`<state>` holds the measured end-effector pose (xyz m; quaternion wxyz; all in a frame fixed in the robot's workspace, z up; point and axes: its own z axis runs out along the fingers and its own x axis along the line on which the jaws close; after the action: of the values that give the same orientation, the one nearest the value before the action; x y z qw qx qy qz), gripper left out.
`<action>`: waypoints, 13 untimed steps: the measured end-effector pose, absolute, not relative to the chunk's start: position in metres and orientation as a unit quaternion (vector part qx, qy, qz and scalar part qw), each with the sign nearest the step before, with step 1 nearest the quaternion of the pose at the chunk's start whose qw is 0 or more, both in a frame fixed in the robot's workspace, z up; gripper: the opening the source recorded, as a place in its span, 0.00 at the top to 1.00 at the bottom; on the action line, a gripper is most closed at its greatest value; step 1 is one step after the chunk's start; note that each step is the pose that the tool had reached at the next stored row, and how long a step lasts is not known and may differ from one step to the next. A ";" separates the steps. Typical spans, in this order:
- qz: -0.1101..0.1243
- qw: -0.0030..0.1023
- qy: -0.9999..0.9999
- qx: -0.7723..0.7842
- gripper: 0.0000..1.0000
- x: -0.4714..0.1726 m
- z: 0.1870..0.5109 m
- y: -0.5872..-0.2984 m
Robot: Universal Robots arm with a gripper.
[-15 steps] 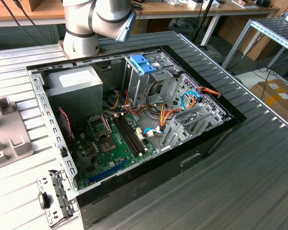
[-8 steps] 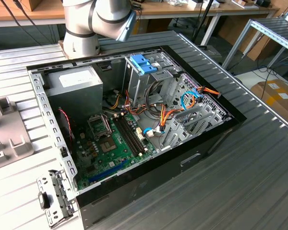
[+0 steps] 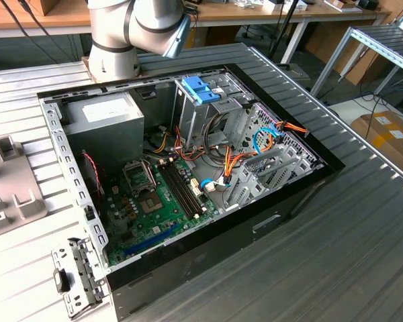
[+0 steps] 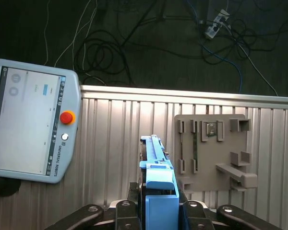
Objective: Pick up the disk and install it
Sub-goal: 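Pick up the disk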
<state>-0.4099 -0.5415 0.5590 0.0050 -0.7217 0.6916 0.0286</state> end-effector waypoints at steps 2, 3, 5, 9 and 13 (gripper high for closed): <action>0.029 0.005 0.692 -0.722 0.63 -0.410 0.559 -0.542; 0.029 0.005 0.692 -0.722 0.63 -0.410 0.559 -0.543; 0.029 0.005 0.692 -0.722 0.63 -0.410 0.559 -0.544; 0.029 0.005 0.692 -0.722 0.63 -0.410 0.559 -0.546; 0.029 0.005 0.692 -0.722 0.63 -0.410 0.559 -0.548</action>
<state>-0.4095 -0.5480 0.5590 0.0050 -0.7217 0.6916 0.0286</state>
